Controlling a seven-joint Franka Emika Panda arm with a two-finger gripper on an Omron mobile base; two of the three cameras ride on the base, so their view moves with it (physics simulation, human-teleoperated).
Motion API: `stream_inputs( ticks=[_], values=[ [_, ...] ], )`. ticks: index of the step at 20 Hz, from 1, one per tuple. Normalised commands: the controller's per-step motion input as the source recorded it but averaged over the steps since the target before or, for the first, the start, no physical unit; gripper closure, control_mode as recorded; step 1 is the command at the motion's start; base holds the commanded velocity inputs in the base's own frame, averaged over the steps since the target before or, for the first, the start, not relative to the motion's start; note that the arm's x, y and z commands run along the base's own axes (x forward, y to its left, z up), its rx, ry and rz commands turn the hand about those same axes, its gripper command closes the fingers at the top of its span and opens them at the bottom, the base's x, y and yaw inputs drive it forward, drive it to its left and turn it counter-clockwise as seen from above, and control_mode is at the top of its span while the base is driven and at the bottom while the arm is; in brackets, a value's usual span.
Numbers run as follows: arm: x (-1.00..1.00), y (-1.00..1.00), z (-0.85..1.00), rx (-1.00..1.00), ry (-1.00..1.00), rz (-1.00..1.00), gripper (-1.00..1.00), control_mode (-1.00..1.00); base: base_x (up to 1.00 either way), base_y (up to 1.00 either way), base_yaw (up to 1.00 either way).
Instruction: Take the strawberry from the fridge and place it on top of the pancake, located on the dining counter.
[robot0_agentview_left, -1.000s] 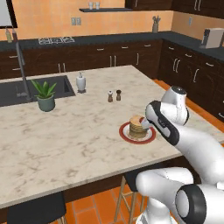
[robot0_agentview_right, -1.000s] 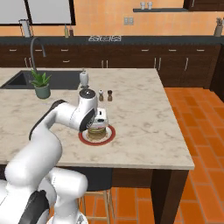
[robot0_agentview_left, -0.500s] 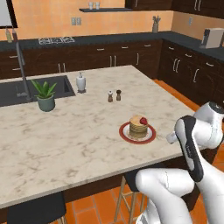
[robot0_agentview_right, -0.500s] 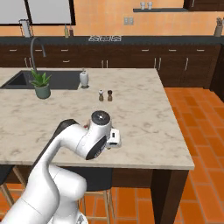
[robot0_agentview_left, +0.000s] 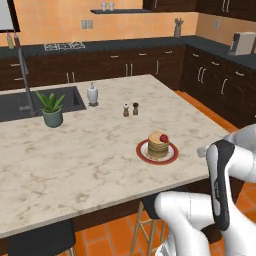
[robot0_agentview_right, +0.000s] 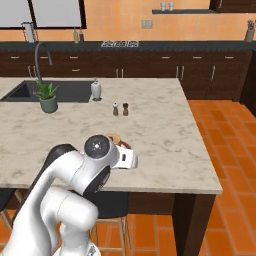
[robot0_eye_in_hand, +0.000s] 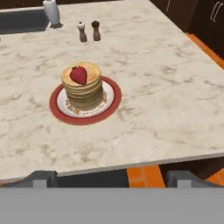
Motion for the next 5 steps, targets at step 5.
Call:
stream_inputs(
  ticks=[5],
  values=[
    [0.00, 0.00, 0.90, 0.00, -0.06, -0.14, -1.00, -1.00, 0.00, 0.00, 0.00]
  ],
)
